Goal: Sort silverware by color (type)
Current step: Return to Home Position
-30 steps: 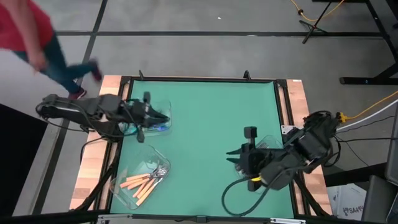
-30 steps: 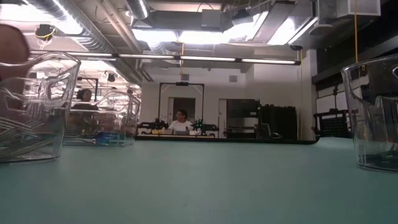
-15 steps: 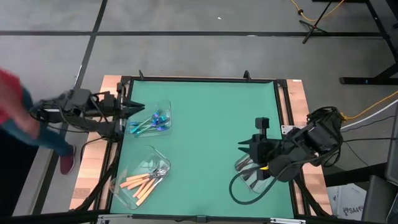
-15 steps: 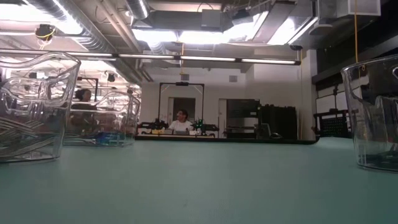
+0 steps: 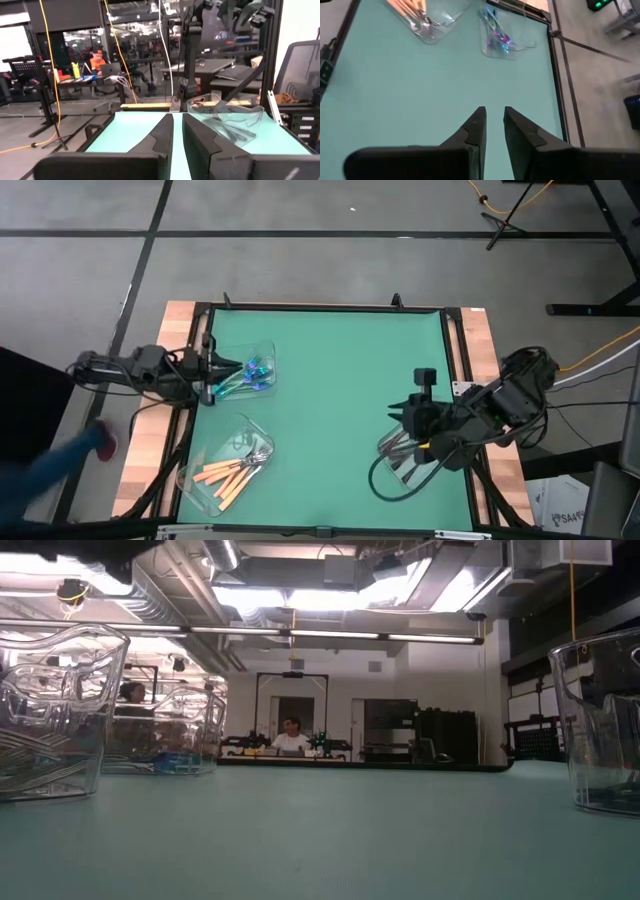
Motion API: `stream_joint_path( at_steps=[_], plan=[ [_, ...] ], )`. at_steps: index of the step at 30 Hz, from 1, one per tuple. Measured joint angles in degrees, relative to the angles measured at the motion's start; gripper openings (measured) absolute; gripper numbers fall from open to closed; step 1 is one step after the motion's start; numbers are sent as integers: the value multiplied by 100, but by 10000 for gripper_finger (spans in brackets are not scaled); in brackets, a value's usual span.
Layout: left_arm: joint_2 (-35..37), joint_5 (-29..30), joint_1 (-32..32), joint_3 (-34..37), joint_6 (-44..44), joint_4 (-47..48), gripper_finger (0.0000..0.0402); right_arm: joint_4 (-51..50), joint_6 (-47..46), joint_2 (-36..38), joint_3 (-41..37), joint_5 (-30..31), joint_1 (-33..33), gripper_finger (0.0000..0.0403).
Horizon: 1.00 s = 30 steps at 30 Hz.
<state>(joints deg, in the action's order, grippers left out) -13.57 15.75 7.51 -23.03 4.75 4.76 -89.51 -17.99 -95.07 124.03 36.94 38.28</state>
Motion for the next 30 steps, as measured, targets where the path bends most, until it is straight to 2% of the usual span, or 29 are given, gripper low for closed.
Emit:
stream_joint_path(
  at_steps=[3, 7, 22, 30],
  plan=[
    [226, 2, 0, 422, -2, -351, 33, 191, -167, 309, -487, 94, 0, 56],
    [491, 4, 0, 752, -9, -488, 33, 951, -173, 901, -1507, 114, -2, 56],
    [1157, 27, 0, 1437, -149, -483, 33, 5577, 26, 3819, -6585, -103, -7, 56],
    [1218, 471, -84, 1758, -159, -755, 33, 7605, 77, 5407, -8644, -169, -9, 56]
  ],
)
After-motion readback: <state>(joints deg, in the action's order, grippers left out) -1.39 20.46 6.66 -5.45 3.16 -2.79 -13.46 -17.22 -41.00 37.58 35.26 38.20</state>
